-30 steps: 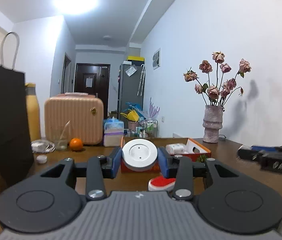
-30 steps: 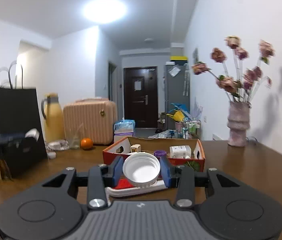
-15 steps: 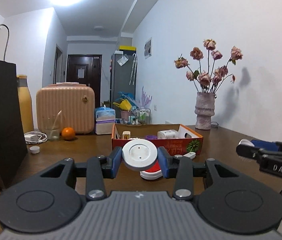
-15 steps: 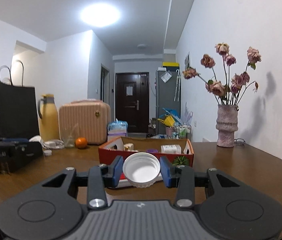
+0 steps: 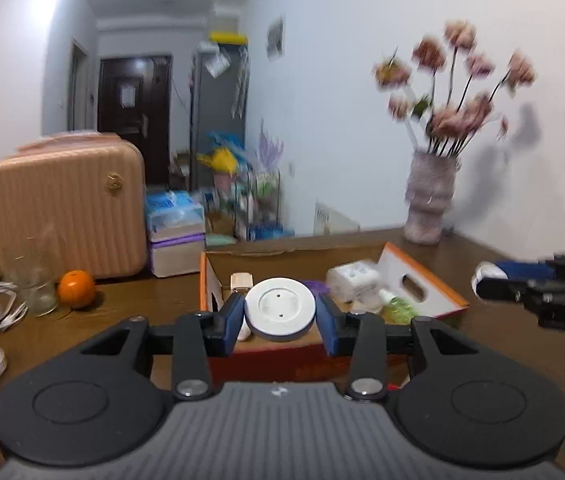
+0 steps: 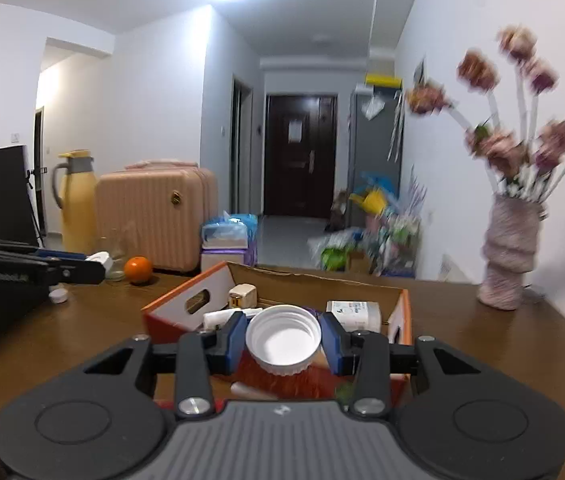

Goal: Organize rigid objects
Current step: 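Carry the white disc and white cap into the box and open both grippers, then withdraw both grippers from the box toward the lint brush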

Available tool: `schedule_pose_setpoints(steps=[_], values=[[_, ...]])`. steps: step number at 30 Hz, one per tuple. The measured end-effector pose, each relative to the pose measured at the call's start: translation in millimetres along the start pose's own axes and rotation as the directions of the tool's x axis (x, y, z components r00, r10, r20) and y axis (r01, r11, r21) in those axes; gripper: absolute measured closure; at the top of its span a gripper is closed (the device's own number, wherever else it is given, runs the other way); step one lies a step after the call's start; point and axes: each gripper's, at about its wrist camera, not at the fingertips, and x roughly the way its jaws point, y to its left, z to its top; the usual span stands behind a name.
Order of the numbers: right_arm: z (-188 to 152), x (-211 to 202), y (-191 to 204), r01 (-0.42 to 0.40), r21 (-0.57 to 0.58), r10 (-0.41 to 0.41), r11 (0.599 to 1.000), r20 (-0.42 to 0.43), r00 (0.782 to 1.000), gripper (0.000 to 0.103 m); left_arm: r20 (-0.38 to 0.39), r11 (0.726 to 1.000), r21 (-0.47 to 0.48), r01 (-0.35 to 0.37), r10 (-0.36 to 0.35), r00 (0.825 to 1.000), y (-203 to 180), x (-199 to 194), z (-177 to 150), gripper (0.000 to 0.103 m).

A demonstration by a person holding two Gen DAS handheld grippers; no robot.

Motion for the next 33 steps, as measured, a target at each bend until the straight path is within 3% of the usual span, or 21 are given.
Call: schedule_pose_setpoints(steps=[3,6,11,14,16,18,20,25,28,30,33], values=[[20.3,73.7,-19.1,-0.055,0.039,0.060,0.998,-0.132,0.989,0.064,-0.141,0.999,-0.007,0.053,-0.053,0.989,11.6,64.9,11.8,0.063],[24.2,139.7,-27.4,-0.080,0.068,0.094,0.994,-0.244,0.965,0.064,-0.247,0.998,0.024,0.060,-0.052,0.968,17.5,116.9,8.6,0.063],[10.1,212.9,-18.3,-0.049,-0.011,0.042,0.999,-0.363,0.931,0.064,-0.319,0.994,0.052,0.091,-0.070,0.945,25.5,160.7,-1.7,0.063],[3.0,238.1,-15.6,-0.026,-0.047,0.005,0.999,-0.414,0.910,0.063,-0.370,0.994,0.060,0.092,-0.063,0.927,27.7,180.6,-6.7,0.063],[2.7,247.4,-15.7,-0.019,-0.057,-0.007,0.998,-0.426,0.905,0.063,-0.380,0.995,0.067,0.072,-0.042,0.924,28.4,191.4,-7.5,0.063],[5.2,244.9,-16.7,-0.020,-0.054,-0.003,0.998,-0.407,0.914,0.061,-0.364,0.996,0.057,0.066,-0.041,0.931,32.8,194.8,-6.8,0.062],[5.8,240.7,-14.9,-0.014,-0.059,-0.011,0.998,-0.401,0.916,0.051,-0.370,0.997,0.026,0.074,-0.059,0.927,34.4,192.9,-5.8,0.061],[20.3,205.4,-7.6,0.007,-0.115,-0.048,0.993,-0.358,0.932,0.051,-0.381,0.999,-0.022,0.045,-0.050,0.923,38.2,165.7,8.6,0.060],[36.8,170.2,-7.1,0.021,-0.129,-0.064,0.991,-0.338,0.939,0.047,-0.356,0.999,-0.036,0.017,-0.029,0.934,41.9,131.9,21.5,0.054],[45.1,143.3,-6.6,0.033,-0.124,-0.071,0.992,-0.323,0.944,0.037,-0.317,0.999,-0.045,0.008,-0.022,0.948,42.4,104.6,29.8,0.047],[46.2,103.2,-5.0,0.028,-0.099,-0.057,0.995,-0.305,0.951,0.035,-0.259,0.998,-0.032,-0.045,0.035,0.965,39.4,67.1,35.9,0.040]])
